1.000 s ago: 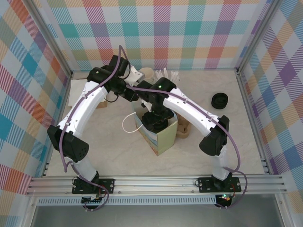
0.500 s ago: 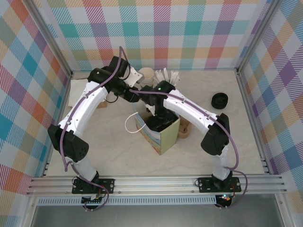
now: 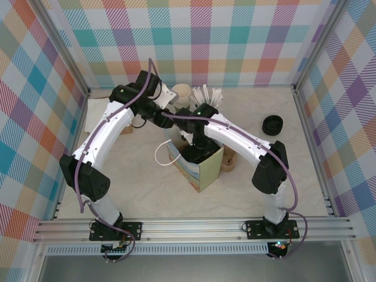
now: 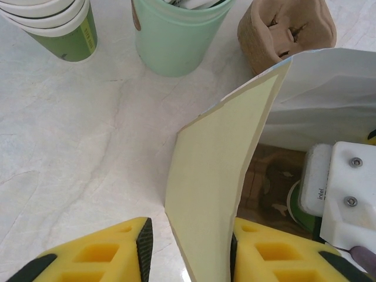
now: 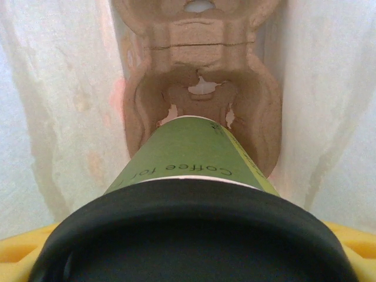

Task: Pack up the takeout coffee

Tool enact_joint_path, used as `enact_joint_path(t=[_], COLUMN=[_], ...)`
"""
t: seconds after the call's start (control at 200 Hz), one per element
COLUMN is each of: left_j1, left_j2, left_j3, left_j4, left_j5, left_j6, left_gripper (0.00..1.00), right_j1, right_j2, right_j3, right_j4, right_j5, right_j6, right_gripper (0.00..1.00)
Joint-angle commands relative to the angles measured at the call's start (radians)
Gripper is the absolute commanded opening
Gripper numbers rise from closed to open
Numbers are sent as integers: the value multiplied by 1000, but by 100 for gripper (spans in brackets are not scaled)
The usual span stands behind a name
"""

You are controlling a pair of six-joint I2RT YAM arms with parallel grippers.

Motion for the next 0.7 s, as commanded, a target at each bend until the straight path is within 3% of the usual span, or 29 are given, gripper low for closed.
enact_joint_path(t=[0.0, 0.695], left_j1=[14, 14], left_j2=[-25, -18], left_j3=[-8, -12], left_j4=[-11, -18], left_j5=[-16, -34], left_j6=[14, 15], left_gripper=[38, 42], right_j1=[-6, -10], right_j2=[-30, -48], right_j3=[-24, -161], right_j4=[24, 146], right_j5=[7, 11], right_j6=[-29, -63], right_gripper=[65, 65])
